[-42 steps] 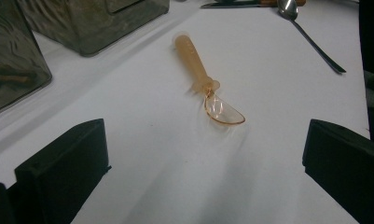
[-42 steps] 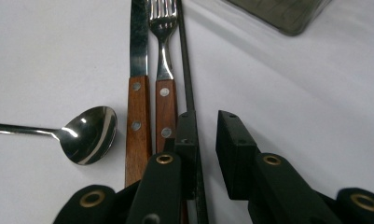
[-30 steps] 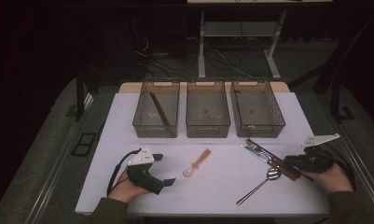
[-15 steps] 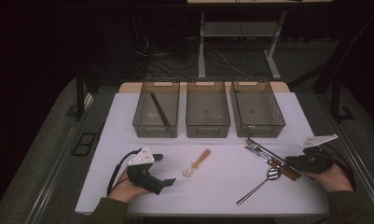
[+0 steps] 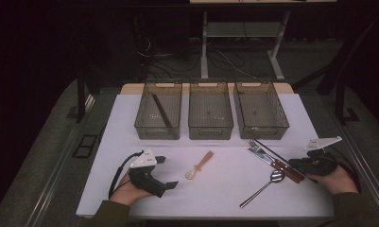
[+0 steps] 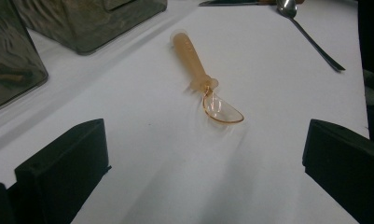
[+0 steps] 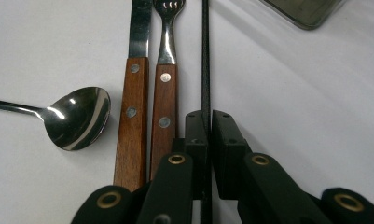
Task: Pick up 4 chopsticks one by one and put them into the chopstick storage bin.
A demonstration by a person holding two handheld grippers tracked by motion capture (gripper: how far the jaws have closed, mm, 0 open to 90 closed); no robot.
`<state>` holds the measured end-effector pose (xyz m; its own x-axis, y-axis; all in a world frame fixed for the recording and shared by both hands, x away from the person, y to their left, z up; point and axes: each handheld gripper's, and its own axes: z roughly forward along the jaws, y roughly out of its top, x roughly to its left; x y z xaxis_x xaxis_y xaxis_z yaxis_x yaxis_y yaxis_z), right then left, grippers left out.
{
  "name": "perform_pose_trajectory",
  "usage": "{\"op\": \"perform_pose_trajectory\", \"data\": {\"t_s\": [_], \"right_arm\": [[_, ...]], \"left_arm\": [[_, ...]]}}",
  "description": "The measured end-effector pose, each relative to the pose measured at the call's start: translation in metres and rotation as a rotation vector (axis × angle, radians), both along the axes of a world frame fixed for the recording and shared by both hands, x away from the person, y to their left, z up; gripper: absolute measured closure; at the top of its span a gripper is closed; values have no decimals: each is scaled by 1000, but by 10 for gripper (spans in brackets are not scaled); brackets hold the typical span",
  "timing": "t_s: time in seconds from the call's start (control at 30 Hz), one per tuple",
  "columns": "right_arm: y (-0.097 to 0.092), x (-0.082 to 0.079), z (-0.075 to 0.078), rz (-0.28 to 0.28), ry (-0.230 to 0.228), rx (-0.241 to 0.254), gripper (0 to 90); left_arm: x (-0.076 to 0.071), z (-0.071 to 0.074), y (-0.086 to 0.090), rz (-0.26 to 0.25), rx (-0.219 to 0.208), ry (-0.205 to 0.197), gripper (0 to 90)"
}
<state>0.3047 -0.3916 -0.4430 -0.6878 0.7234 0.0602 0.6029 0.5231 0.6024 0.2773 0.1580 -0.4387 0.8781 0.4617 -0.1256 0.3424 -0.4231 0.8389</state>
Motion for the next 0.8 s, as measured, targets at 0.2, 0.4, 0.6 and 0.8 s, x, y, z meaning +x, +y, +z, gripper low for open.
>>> {"op": "perform_pose_trajectory", "data": {"t_s": [0.2, 0.4, 0.6, 0.8], "right_arm": [[-1, 1, 0, -3, 11, 13, 852], [-1, 0, 1, -1, 18, 12, 852], [-4, -3, 4, 8, 16, 3, 852], [-9, -8, 9, 8, 5, 20, 852]], "left_arm": [[0, 0, 0, -1, 0, 0, 0], [0, 0, 0, -1, -1, -1, 0], [0, 1, 1, -1, 0, -2, 0], [-1, 1, 1, -1, -2, -3, 0]]}}
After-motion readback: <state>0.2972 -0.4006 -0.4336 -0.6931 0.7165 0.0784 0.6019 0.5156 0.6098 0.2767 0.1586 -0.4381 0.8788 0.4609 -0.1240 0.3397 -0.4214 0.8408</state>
